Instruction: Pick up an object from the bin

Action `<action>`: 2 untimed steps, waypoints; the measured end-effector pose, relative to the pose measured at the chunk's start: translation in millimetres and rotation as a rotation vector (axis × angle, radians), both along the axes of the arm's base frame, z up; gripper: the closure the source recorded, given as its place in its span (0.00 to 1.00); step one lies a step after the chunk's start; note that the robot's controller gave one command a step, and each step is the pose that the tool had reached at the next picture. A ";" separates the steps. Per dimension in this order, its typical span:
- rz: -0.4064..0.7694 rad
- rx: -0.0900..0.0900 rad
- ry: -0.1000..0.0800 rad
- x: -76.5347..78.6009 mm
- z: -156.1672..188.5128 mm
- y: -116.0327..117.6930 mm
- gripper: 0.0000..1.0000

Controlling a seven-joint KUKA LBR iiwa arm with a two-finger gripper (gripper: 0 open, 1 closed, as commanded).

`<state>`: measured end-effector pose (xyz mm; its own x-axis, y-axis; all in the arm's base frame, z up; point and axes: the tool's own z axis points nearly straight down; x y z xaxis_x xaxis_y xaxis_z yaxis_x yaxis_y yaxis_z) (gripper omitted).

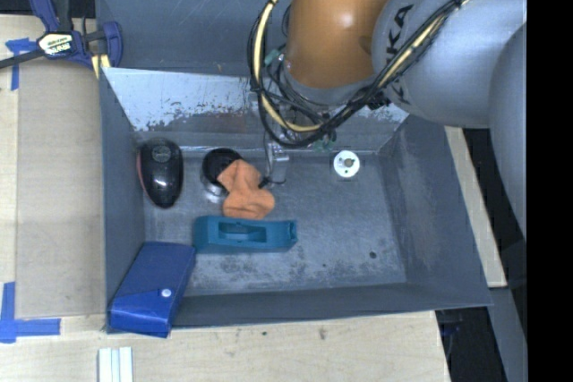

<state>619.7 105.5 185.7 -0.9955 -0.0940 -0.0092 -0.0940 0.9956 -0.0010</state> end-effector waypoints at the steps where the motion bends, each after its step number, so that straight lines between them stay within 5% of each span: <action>1: 0.295 -0.001 0.008 -4.0 -39.5 18.8 0.00; 2: 0.354 -0.001 0.010 -4.4 -50.3 18.3 0.00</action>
Offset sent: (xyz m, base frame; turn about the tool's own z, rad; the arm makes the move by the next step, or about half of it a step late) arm -0.0050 0.0165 -0.0583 -0.4763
